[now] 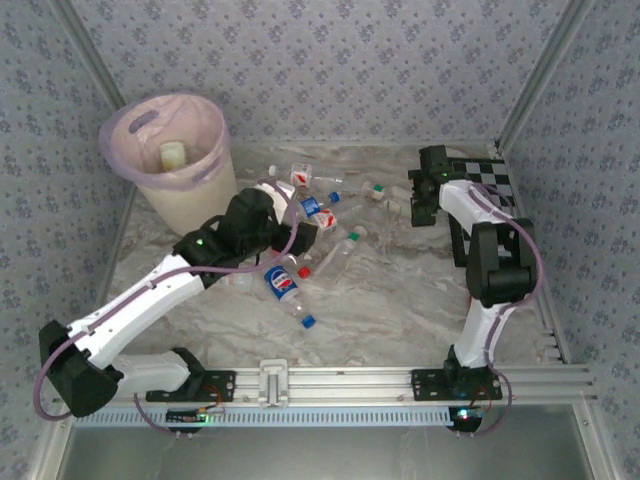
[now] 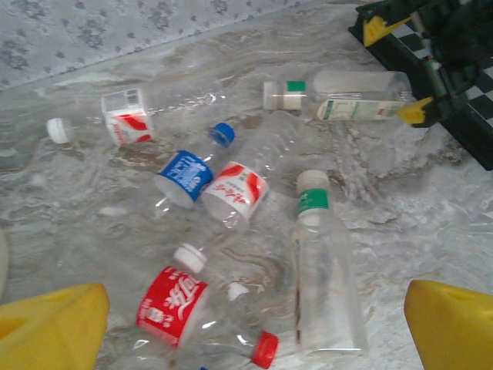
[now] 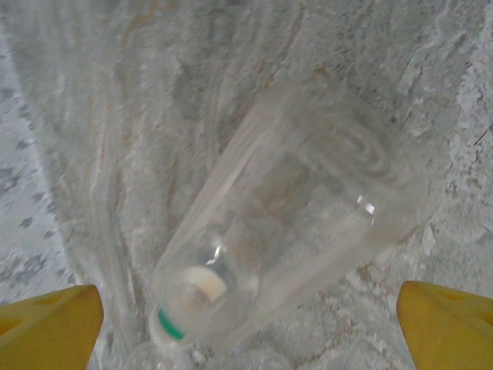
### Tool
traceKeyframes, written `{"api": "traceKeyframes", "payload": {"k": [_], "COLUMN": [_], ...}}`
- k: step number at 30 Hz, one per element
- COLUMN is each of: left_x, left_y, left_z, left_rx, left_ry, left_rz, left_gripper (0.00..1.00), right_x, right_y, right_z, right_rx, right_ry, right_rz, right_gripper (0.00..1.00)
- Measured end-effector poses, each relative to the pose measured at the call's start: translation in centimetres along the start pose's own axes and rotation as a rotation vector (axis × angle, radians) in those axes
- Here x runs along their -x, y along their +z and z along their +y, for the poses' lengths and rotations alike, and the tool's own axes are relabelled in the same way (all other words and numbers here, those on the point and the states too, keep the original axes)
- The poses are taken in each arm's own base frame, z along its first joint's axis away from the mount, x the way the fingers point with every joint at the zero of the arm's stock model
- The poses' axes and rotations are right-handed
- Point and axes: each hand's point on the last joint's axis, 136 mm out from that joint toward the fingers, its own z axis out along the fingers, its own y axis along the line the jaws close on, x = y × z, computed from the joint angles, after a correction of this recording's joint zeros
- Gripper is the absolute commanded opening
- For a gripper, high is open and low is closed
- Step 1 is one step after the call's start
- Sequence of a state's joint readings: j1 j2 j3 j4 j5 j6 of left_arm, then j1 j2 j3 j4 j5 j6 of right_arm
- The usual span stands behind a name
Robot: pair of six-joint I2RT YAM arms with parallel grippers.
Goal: Put the plastic bottles in the bin
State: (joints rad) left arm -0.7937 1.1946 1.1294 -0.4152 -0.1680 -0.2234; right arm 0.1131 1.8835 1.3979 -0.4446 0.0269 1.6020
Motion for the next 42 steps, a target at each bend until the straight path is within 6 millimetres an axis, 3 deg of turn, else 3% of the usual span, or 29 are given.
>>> {"api": "traceKeyframes", "payload": {"k": [5,8,18,20,23,27,33,37,42], "left_x": [0.4,0.8,1.2,1.1,1.1,1.2,2.0,3.1,3.9], "left_y": [0.0,-0.4,-0.9,-0.9,-0.9,-0.7,-0.1,1.0,3.7], "left_z": [0.1,0.5,0.8,0.8,0.8,0.6,-0.7,-2.7,-5.4], "left_rx": [0.028,0.047,0.063,0.063,0.063,0.051,-0.001,-0.113,-0.291], "left_ry": [-0.019,-0.03,-0.044,-0.044,-0.044,-0.042,-0.042,-0.065,-0.128], "left_rz": [-0.044,-0.063,-0.085,-0.085,-0.084,-0.075,-0.068,-0.043,0.013], "left_gripper": [0.98,0.98,0.98,0.98,0.99,0.99,0.99,0.99,0.99], "right_x": [0.6,1.1,2.4,2.6,3.3,4.3,3.9,3.0,0.0], "right_y": [2.4,3.4,3.8,3.4,2.1,-1.3,-6.3,-8.5,-10.3], "right_z": [-0.6,-0.1,0.1,0.3,0.7,2.5,4.4,3.0,0.8], "right_rx": [-0.05,-0.059,-0.063,-0.054,-0.032,0.043,0.144,0.167,0.198], "right_ry": [0.034,0.048,0.046,0.041,0.029,-0.015,-0.141,-0.261,-0.556], "right_rz": [-0.009,-0.008,-0.001,0.005,0.002,-0.009,0.006,0.023,0.053], "right_gripper": [1.0,0.94,0.51,0.49,0.45,0.4,0.29,0.15,0.1]}}
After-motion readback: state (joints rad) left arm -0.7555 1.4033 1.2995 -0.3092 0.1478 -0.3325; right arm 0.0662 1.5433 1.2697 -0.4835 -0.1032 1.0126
